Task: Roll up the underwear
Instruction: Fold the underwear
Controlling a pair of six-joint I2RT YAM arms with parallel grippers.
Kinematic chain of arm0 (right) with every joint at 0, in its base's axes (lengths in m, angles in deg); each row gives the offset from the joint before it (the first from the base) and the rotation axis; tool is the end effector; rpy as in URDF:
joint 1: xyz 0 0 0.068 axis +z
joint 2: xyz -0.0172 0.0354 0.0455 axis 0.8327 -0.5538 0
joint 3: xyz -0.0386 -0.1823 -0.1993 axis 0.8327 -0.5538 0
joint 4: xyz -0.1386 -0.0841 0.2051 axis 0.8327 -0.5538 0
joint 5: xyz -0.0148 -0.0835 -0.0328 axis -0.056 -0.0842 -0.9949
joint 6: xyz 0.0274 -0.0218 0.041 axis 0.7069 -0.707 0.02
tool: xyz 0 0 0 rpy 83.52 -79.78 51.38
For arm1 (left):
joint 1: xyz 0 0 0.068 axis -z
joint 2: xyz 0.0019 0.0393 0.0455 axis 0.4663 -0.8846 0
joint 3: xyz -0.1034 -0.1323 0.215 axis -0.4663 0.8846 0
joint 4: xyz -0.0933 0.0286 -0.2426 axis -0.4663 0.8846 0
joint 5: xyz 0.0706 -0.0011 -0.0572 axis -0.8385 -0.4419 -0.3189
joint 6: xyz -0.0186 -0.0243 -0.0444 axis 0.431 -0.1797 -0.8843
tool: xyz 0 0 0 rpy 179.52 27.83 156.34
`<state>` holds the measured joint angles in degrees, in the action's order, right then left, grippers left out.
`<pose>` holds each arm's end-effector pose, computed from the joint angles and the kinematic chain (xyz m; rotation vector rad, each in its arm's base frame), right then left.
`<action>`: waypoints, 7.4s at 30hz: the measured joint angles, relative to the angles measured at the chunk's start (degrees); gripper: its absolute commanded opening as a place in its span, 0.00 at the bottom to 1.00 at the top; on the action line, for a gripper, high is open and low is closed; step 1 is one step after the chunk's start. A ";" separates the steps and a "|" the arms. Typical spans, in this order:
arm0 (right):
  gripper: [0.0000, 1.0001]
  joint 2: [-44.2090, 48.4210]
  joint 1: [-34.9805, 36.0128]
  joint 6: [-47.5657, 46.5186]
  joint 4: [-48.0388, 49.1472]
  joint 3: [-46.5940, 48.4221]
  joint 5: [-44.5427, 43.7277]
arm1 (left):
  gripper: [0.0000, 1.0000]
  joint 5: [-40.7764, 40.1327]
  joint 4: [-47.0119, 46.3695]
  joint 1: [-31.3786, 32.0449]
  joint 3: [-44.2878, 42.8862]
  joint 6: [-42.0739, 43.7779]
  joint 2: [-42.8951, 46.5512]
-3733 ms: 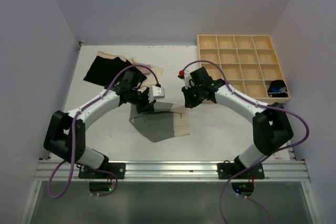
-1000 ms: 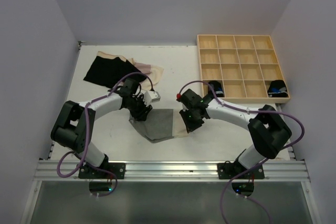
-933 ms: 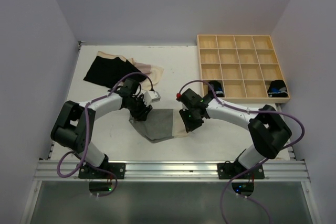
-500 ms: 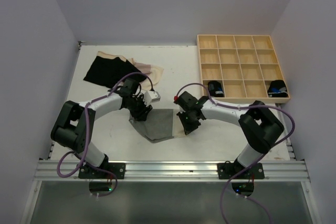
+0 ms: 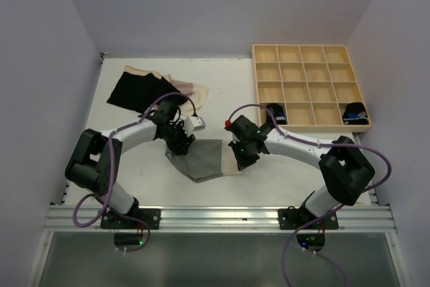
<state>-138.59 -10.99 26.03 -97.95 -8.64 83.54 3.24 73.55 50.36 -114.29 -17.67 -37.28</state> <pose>0.2001 0.2073 0.1810 -0.6168 2.8226 0.3715 0.2614 -0.1245 0.1568 1.2921 2.3527 -0.5423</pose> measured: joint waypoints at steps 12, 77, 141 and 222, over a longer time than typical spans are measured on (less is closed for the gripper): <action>0.21 -1.18 0.00 -1.22 -2.64 0.28 -1.46 | 0.52 3.82 3.21 0.00 -0.11 1.25 5.64; 0.25 1.53 -1.97 -0.83 -2.84 4.39 -2.80 | 0.00 2.56 2.47 25.64 7.78 4.63 11.41; 0.27 -25.70 -6.62 -9.57 -2.10 27.32 -0.28 | 0.00 10.67 16.48 -17.70 -15.63 15.58 -13.86; 0.37 12.28 3.15 -20.90 6.08 -4.20 4.76 | 0.41 -1.62 3.74 22.36 18.36 22.60 29.05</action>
<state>-126.31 -7.84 5.14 -91.87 -12.84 88.30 1.62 77.29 72.72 -95.93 4.93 -8.23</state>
